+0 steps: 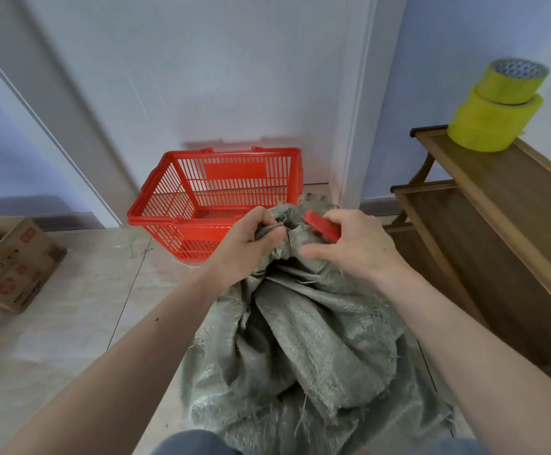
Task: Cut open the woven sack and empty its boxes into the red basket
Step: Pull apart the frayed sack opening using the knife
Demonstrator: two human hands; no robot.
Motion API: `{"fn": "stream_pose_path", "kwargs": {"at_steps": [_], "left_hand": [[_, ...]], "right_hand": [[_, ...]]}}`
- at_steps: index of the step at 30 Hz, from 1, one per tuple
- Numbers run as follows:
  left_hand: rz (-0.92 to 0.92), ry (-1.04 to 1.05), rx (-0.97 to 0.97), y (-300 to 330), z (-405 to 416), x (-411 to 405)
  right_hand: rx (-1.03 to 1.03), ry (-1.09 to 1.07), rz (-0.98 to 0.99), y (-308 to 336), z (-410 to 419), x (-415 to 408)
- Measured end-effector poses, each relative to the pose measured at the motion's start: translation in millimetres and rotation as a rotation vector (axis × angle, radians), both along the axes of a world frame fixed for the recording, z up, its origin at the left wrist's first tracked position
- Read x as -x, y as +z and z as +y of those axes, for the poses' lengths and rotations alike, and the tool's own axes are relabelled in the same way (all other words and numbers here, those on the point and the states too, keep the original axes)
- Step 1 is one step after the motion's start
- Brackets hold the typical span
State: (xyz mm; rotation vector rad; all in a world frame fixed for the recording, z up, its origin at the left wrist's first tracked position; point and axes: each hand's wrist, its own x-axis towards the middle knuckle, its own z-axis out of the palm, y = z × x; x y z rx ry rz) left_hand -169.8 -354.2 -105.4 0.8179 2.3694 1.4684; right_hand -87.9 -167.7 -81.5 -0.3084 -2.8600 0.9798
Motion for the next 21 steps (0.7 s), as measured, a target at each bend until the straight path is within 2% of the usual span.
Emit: {"fn": "stream_pose_path", "kwargs": {"at_steps": [2, 7, 12, 14, 16, 21], "left_hand": [[-0.030, 0.066, -0.071, 3.8, -5.8, 4.0], [-0.231, 0.402, -0.310, 4.8, -33.4, 24.2], [-0.142, 0.643, -0.244, -1.2, -53.6, 40.9], [-0.100, 0.679, -0.189, -5.1, -58.1, 44.8], [-0.067, 0.659, -0.124, -6.1, -57.3, 44.9], [-0.061, 0.577, -0.112, 0.7, -45.1, 38.6]], "right_hand": [[-0.008, -0.036, 0.010, -2.2, 5.8, 0.8], [-0.011, -0.129, -0.021, -0.1, 29.4, -8.9], [-0.064, -0.226, -0.061, 2.0, 48.8, -17.7], [-0.099, -0.274, -0.097, 4.7, 52.8, -19.4], [-0.117, -0.235, -0.121, 8.1, 49.7, -18.0], [0.098, -0.043, -0.022, 16.3, 15.4, -0.4]]}}
